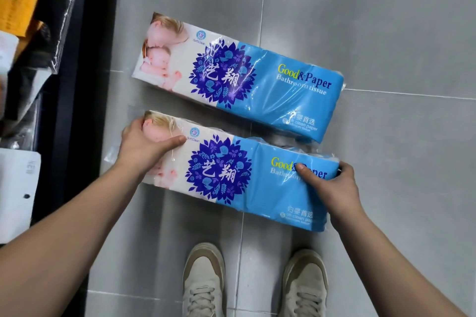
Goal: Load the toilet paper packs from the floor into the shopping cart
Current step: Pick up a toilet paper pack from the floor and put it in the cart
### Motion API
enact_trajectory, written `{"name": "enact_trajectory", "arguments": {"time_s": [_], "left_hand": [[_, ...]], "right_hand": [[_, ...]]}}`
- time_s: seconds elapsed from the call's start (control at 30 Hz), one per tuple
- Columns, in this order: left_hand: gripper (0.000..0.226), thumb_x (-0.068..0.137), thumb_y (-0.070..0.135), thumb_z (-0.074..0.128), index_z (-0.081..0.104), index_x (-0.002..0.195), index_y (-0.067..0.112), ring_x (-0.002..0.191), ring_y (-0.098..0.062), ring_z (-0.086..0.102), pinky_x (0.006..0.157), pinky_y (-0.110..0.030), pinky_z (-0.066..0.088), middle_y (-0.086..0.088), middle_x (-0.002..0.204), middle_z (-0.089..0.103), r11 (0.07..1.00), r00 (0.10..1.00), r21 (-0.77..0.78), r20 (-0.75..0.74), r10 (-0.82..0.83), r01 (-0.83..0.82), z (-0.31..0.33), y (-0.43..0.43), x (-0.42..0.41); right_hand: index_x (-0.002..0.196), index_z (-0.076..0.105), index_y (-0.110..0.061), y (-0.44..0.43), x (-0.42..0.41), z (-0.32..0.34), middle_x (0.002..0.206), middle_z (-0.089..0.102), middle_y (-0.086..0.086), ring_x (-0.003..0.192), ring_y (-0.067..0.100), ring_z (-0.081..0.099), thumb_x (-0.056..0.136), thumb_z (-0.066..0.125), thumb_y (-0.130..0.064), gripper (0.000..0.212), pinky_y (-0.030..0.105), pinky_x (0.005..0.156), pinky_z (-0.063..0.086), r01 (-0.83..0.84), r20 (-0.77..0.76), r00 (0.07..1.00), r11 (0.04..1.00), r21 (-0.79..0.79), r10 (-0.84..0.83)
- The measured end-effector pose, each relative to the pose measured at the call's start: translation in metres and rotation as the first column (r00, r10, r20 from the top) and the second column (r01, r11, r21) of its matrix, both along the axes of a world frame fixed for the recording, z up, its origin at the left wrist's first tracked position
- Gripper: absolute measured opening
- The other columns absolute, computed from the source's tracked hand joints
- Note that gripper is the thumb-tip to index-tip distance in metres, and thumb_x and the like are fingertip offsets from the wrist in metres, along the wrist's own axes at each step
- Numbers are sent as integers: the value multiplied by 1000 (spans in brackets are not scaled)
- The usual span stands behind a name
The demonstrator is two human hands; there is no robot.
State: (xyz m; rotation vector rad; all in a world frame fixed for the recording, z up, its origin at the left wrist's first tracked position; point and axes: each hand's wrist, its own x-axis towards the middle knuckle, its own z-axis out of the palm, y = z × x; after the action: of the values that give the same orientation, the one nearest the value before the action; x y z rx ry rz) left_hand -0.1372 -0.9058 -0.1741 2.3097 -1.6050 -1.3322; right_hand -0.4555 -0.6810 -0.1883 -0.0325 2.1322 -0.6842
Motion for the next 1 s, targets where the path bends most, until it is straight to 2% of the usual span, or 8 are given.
{"name": "enact_trajectory", "arguments": {"time_s": [0.17,0.4,0.53,0.6,0.67,0.87,0.93,1.0], "left_hand": [[118,35,70,94,46,139,43,120,-17,63,100,-48,54,8,140,58,993,995,-116,-101,26,-38,4,11,-4],[121,41,54,97,39,146,39,130,-10,56,111,-40,46,8,149,50,970,967,-198,-235,95,-143,22,40,-4],[107,62,18,96,38,151,29,123,4,55,104,-16,46,10,146,52,955,951,-242,-294,98,-174,35,53,-3],[106,65,11,94,36,153,25,126,3,54,107,-19,46,8,147,52,952,948,-260,-309,79,-164,39,56,-4],[110,65,10,94,33,155,23,132,-3,53,113,-29,43,4,150,51,951,942,-266,-330,63,-157,40,57,-3],[118,63,19,96,26,158,25,136,-11,48,115,-30,36,0,154,45,966,975,-244,-220,32,-87,36,79,8],[125,56,28,100,26,157,27,137,-12,47,113,-30,36,2,153,46,974,986,-225,-168,0,-39,37,84,14],[117,49,36,98,36,148,39,128,-10,55,104,-28,41,10,141,55,974,983,-225,-176,-46,5,38,85,18]], "right_hand": [[125,46,-27,17,2,8,112,65,-14,105,17,68,43,93,-63,102,49,97,56,22,-57,998,999,-43,-25],[131,43,-25,35,13,31,129,62,-6,115,17,65,61,95,-48,90,48,100,53,-87,-204,976,993,-77,70],[133,40,-25,46,20,44,132,58,-7,118,14,62,64,95,-40,89,42,100,52,-97,-245,968,986,-136,61],[133,39,-24,49,20,48,131,57,-9,115,13,63,64,96,-36,89,40,99,53,-94,-261,964,982,-164,48],[131,39,-25,51,19,48,132,56,-9,114,11,64,64,96,-34,89,38,97,55,-78,-256,966,979,-188,28],[134,37,-24,70,20,48,133,55,-6,118,15,62,63,97,-34,94,39,96,52,-140,-275,957,979,-145,97],[141,35,-19,74,22,49,138,53,0,123,19,58,63,97,-32,100,35,95,47,-215,-291,940,971,-105,177],[148,33,-17,77,21,49,147,47,3,132,21,52,63,97,-33,108,38,102,47,-298,-307,915,951,-79,261]]}}
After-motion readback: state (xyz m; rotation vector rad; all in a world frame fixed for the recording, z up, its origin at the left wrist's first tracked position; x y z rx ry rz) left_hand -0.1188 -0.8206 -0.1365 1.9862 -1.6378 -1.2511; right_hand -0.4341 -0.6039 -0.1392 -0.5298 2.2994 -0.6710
